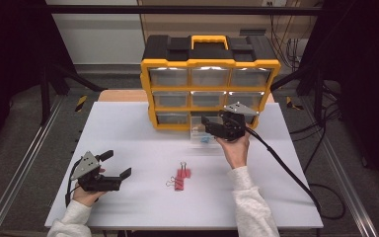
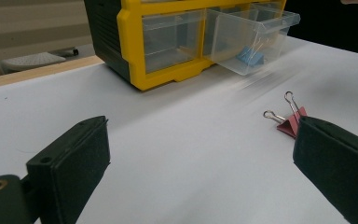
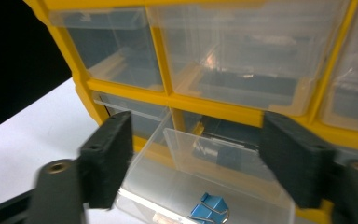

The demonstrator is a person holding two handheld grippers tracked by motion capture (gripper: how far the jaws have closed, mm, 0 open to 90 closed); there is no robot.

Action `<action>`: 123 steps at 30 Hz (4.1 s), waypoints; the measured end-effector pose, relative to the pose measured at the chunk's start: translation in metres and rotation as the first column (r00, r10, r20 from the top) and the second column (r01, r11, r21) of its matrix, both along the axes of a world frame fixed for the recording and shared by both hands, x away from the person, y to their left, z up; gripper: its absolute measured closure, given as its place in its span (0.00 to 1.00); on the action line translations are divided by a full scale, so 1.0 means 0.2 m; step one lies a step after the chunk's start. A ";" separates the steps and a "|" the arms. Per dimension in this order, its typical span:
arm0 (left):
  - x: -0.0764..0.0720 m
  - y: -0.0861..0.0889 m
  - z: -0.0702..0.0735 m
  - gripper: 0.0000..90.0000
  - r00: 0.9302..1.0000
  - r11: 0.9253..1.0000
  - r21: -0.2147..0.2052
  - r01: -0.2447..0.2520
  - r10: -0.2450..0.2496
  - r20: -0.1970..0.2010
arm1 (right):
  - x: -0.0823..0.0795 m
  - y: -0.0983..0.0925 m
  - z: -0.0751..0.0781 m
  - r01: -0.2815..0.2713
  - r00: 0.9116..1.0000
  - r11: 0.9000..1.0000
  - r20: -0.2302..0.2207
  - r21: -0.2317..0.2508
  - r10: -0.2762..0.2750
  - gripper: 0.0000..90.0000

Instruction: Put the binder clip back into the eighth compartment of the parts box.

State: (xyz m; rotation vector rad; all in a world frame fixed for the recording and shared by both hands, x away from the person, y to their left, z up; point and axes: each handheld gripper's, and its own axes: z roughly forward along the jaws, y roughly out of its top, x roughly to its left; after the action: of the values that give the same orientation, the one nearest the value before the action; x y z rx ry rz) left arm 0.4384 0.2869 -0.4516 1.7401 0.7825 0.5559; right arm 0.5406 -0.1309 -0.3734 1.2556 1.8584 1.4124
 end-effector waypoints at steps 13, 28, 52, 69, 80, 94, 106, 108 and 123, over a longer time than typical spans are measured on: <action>0.00 0.00 0.00 0.04 1.000 1.000 0.002 0.001 -0.001 0.001 | -0.18 -0.03 0.02 -0.075 0.997 0.997 0.006 0.000 0.075 0.03; 0.00 0.00 0.00 0.04 1.000 1.000 0.002 0.001 -0.001 0.001 | -0.32 0.03 -0.05 -0.152 0.988 0.988 -0.026 -0.005 0.152 0.03; 0.00 0.00 0.01 0.04 1.000 1.000 -0.001 0.000 0.000 0.005 | -0.36 0.19 -0.27 -0.244 0.962 0.966 -0.148 -0.081 0.231 0.13; 0.00 0.00 0.00 0.04 1.000 1.000 -0.003 0.000 0.000 0.003 | -0.29 0.31 -0.42 -0.277 0.938 0.952 -0.250 -0.128 0.239 0.27; 0.00 0.00 0.01 0.04 1.000 1.000 -0.002 -0.001 0.001 0.004 | -0.26 0.35 -0.48 -0.309 0.921 0.941 -0.289 -0.139 0.260 0.50; 0.00 0.00 0.01 0.04 1.000 1.000 -0.003 0.000 0.000 0.003 | -0.24 0.35 -0.49 -0.339 0.891 0.938 -0.342 -0.065 0.299 0.82; 0.00 0.00 0.00 0.04 1.000 1.000 -0.002 0.000 0.000 0.003 | -0.25 0.34 -0.45 -0.355 0.883 0.934 -0.344 -0.046 0.319 0.90; 0.00 0.00 0.01 0.04 1.000 1.000 -0.002 0.000 0.000 0.004 | -0.26 0.34 -0.45 -0.366 0.879 0.930 -0.341 -0.034 0.334 0.95; 0.00 0.00 0.01 0.04 1.000 1.000 -0.001 0.003 -0.003 0.004 | -0.28 0.32 -0.37 -0.367 0.891 0.929 -0.305 -0.048 0.337 0.99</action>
State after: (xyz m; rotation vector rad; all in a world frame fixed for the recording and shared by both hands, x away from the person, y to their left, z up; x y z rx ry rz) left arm 0.4378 0.2870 -0.4503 1.7380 0.7775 0.5570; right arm 0.4848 -0.0671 -0.4482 1.1652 2.4319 1.3355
